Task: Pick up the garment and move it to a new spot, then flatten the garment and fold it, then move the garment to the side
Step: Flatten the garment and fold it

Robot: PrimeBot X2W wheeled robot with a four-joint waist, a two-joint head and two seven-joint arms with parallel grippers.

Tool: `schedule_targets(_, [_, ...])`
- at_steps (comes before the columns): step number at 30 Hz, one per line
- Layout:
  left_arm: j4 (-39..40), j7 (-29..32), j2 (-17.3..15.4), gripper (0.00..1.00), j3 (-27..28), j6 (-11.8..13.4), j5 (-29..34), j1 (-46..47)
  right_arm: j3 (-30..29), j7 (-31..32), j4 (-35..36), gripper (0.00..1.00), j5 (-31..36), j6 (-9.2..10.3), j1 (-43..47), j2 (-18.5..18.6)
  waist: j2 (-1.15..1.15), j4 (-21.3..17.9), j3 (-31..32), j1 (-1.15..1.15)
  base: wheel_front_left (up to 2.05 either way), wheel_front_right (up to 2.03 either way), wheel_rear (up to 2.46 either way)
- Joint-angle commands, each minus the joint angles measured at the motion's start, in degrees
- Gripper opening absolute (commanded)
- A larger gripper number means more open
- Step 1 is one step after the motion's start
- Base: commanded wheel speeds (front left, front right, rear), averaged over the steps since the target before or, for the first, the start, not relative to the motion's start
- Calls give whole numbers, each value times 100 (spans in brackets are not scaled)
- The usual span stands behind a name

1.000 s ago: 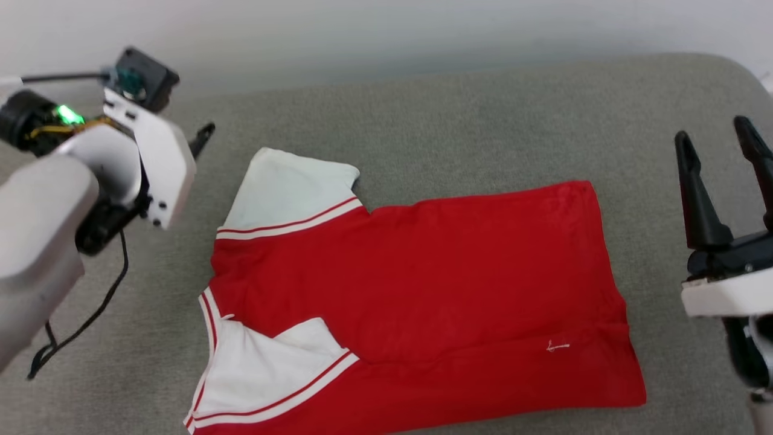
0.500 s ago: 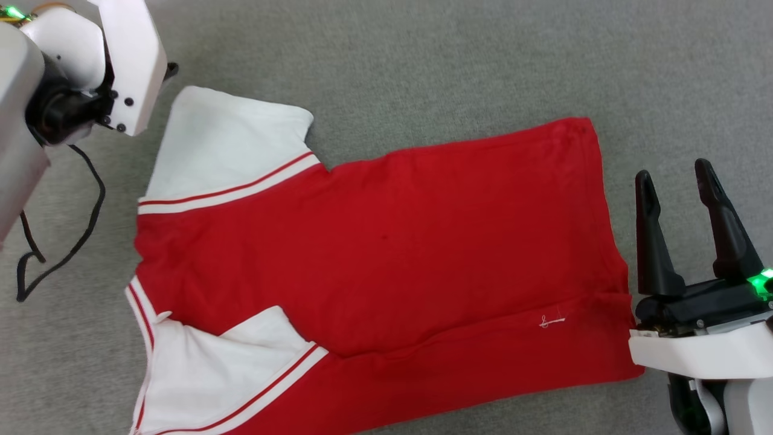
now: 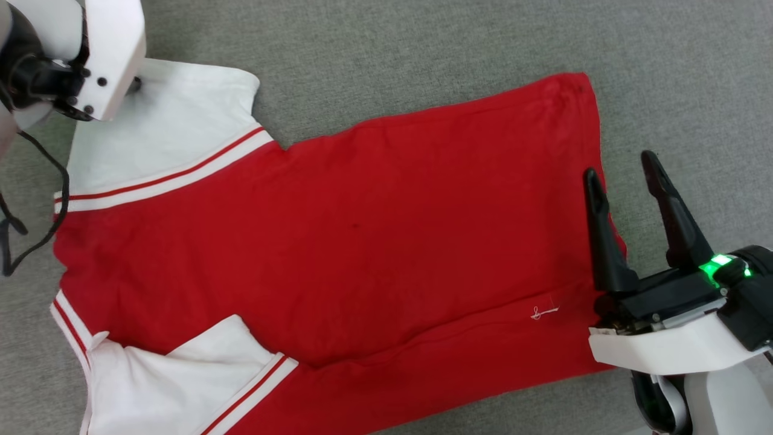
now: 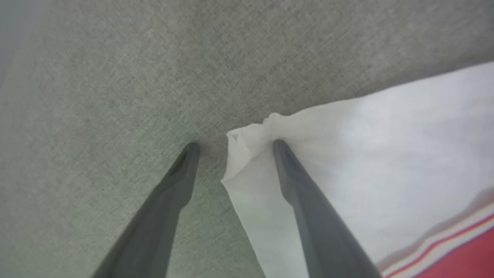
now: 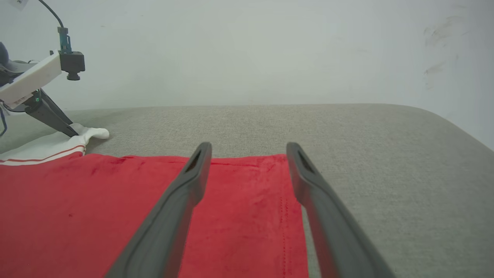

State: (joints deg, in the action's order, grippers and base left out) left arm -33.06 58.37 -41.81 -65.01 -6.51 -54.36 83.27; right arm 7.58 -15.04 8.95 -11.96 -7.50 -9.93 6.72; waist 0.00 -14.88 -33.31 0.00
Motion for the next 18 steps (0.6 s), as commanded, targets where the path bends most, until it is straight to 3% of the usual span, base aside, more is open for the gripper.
schedule_targets(1, [-89, 94, -48, 100, -167, 16, 7, -230, 32, -14, -19, 100, 25, 2, -74, -47, 0, -47, -51, 0, 0, 0, 0])
schedule_targets(2, [-65, 138, -57, 26, -207, 2, 7, -254, 47, -14, -31, 100, 35, 2, -67, -46, 0, -49, -55, 0, 0, 0, 0])
schedule_targets(3, [-45, 179, -67, 0, -229, -11, -21, -279, 69, -13, -47, 100, 37, 2, -56, -44, 0, -48, -53, 0, 0, 0, 0])
schedule_targets(9, [84, -30, -141, 0, -175, -41, -58, -262, 17, -13, -125, 100, 42, 2, -84, 21, 0, 38, 181, 0, 0, 0, 0])
schedule_targets(12, [143, -334, -28, 0, -156, -53, -67, -310, -180, -14, -164, 100, 34, 3, -136, 128, 0, 186, 457, 0, 0, 0, 0])
schedule_targets(18, [347, -940, 121, 0, -216, -83, -106, -522, -503, 25, -281, 100, 97, 2, -407, 601, 0, 513, 1020, 0, 0, 0, 0])
